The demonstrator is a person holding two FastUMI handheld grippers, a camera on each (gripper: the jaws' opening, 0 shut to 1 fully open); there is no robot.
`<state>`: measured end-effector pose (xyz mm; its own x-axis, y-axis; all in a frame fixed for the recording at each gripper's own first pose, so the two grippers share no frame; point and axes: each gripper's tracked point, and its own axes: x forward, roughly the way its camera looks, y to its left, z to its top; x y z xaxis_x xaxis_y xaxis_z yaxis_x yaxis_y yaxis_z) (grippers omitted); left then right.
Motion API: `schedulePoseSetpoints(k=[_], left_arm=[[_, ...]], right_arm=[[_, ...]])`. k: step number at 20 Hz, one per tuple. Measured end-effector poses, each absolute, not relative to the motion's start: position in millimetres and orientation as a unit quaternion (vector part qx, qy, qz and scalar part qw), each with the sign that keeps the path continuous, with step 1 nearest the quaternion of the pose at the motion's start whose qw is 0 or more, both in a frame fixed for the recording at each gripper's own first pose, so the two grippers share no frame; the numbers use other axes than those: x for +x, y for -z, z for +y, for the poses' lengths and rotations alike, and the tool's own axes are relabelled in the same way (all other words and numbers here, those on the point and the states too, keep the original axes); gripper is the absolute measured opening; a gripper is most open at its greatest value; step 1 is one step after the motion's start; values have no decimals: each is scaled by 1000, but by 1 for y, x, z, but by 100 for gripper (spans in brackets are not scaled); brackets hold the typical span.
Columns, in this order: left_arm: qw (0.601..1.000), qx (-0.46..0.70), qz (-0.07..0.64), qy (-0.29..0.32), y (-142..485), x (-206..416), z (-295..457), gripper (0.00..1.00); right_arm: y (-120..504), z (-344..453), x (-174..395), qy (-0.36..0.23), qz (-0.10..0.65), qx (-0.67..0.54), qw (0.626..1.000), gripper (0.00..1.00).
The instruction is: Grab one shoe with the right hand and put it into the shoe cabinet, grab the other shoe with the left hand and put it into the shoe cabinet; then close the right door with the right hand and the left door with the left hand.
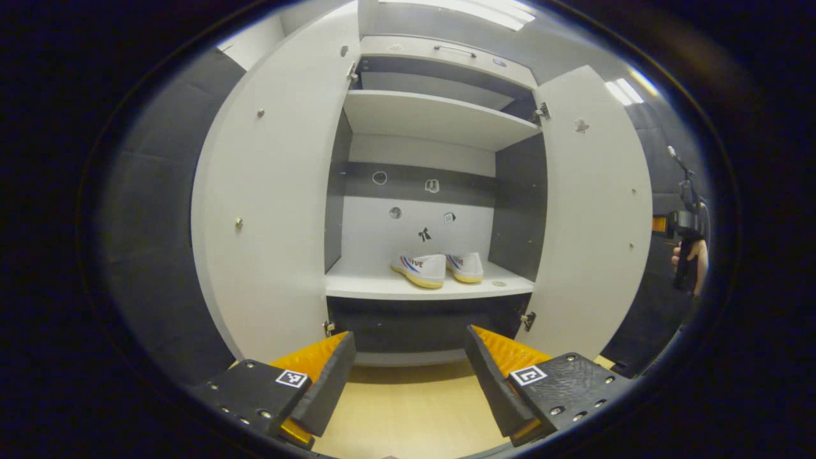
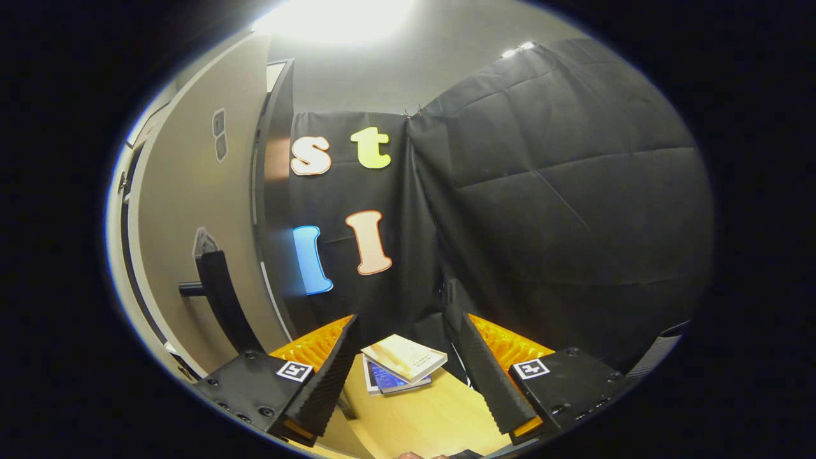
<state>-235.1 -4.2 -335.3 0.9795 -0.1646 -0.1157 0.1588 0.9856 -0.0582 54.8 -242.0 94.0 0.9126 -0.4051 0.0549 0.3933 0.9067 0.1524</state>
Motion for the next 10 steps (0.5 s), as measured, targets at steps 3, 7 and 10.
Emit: schedulePoseSetpoints(k=[3,7,10], left_arm=[[994,-35,63,87,349,-248,0,98],[994,-42,67,75,361,-262,10,96],[995,-40,69,66,360,-269,16,98]], right_arm=[[-101,-229,52,201,-56,54,977,98],[-100,-218,55,195,-52,53,978,97],[-106,-208,51,198,-56,25,978,97]])
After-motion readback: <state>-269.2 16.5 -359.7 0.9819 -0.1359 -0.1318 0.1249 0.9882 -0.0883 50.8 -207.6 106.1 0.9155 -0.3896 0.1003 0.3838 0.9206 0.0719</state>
